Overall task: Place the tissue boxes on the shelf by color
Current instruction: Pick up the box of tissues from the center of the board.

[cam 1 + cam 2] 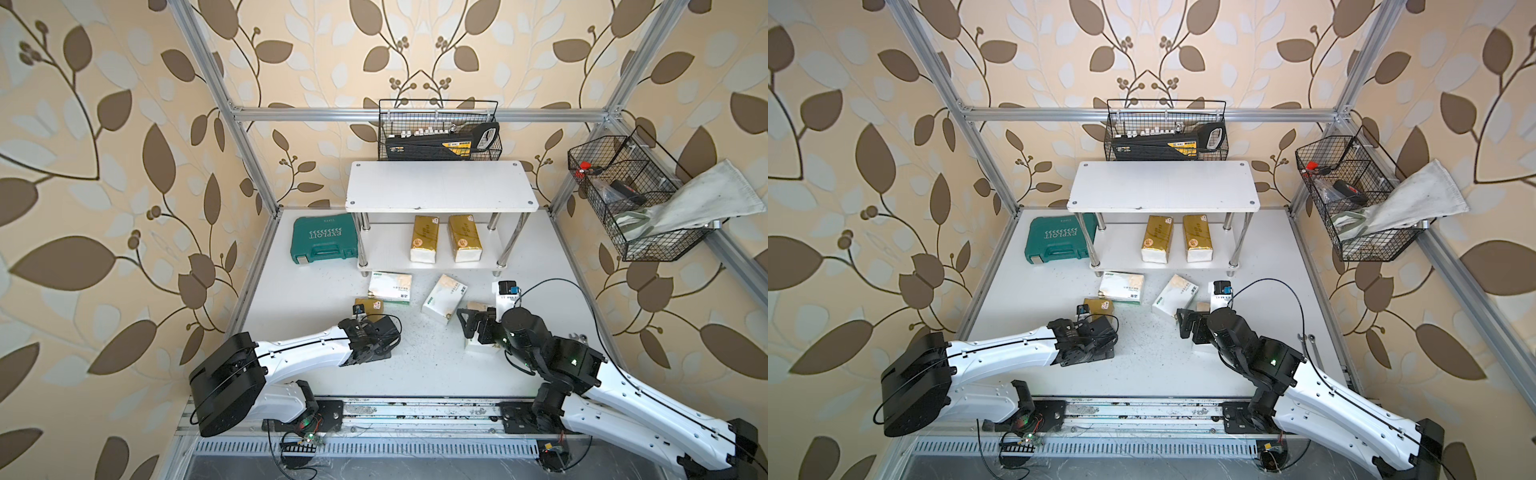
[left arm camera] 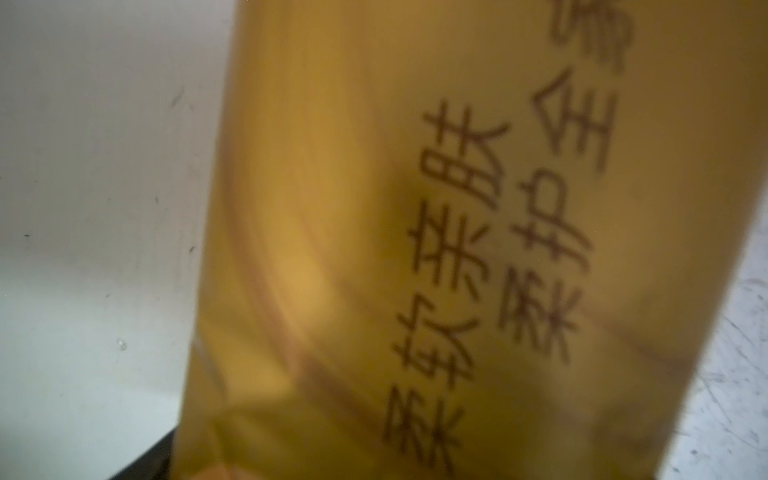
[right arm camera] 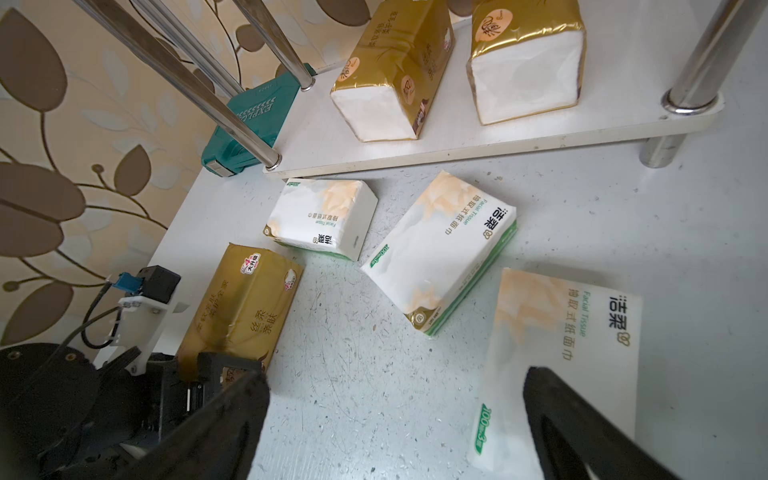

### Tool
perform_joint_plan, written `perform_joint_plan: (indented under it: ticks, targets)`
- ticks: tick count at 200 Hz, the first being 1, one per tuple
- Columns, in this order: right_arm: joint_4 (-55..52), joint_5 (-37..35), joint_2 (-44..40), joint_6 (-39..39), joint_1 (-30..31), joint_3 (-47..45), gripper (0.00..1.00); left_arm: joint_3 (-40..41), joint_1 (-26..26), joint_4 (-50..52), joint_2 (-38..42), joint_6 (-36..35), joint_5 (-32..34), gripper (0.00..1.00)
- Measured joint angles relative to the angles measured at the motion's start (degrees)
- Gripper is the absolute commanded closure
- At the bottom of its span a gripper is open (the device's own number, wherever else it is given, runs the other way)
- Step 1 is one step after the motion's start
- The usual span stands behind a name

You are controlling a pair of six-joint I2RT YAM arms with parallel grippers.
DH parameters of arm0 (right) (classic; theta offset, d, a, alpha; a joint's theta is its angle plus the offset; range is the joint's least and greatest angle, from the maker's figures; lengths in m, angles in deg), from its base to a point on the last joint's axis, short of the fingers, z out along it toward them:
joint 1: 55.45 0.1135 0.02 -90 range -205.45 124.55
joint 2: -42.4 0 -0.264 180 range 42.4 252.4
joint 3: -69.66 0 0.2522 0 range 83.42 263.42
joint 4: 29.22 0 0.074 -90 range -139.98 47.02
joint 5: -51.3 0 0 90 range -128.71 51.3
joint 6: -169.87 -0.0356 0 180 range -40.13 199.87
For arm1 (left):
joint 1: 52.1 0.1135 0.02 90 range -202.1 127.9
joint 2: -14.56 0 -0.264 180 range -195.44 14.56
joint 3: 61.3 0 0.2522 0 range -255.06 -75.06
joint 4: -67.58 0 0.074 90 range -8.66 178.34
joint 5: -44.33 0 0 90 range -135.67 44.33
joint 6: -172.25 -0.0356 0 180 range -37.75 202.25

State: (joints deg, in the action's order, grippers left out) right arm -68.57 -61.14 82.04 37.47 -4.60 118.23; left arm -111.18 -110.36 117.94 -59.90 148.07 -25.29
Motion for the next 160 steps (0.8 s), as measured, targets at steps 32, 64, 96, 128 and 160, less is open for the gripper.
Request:
perform_joint_plan:
  ticks: [32,64,96,128,160]
  targets:
    - [-0.4,0.0,-0.1,0.0,0.0,0.0,0.01,0.4,-1.1,-1.2,0.0,0.3,1.8,0.19]
    - [-0.4,0.0,-0.2,0.0,0.0,0.0,0.01,0.8,-2.6,-0.5,2.0,0.7,2.3,0.25]
    - [-0.4,0.4,-0.2,0.0,0.0,0.0,0.01,0.8,-5.3,3.7,7.5,2.7,2.8,0.25]
    - [-0.5,1.2,-0.3,0.0,0.0,0.0,0.01,-1.4,-7.9,9.9,13.6,4.6,3.9,0.26]
    - [-0.5,1.9,-0.2,-0.1,0.0,0.0,0.01,-6.5,-8.2,12.5,15.1,3.6,6.1,0.26]
